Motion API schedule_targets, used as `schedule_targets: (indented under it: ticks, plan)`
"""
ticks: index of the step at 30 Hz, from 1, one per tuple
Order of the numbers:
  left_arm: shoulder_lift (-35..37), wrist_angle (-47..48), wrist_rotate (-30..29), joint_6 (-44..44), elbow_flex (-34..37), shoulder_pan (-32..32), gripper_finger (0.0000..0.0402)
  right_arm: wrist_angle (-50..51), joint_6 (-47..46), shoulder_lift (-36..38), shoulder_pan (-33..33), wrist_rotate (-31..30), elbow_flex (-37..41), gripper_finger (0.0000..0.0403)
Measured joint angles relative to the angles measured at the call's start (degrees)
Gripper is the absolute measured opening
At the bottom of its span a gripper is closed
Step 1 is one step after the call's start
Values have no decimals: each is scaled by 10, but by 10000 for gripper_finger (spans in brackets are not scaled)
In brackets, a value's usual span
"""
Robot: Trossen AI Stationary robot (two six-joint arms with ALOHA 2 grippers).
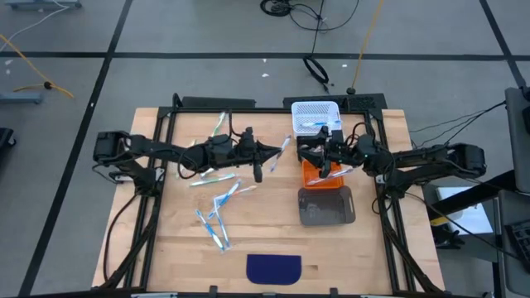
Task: Pick & Place Toothbrushes
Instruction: Put the purple toothbrush into the orange bin
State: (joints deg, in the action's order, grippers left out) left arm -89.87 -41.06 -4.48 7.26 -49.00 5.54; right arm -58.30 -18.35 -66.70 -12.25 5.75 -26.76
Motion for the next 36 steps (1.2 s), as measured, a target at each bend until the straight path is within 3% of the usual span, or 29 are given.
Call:
schedule_targets:
  ticks: [9,12,15,20,21,31,36]
  plan:
    - [-75,20,16,-4,-81,0,0,2,0,-17,0,1,-1,220]
    - [-90,52,17,-10,-111,0,0,2,0,-17,0,2,-1,204]
    - [-96,81,16,-13,-126,1,0,10,10,-17,0,2,-1,159]
    - [-95,85,10,-17,-128,0,1,9,39,-17,0,2,-1,30]
    - [-95,85,9,-19,-128,0,1,8,45,-17,0,1,-1,19]
    - [-95,89,6,-33,-128,0,4,12,56,-17,0,1,-1,17]
    - [-82,118,-2,-46,-128,1,40,22,59,-4,0,3,-1,17]
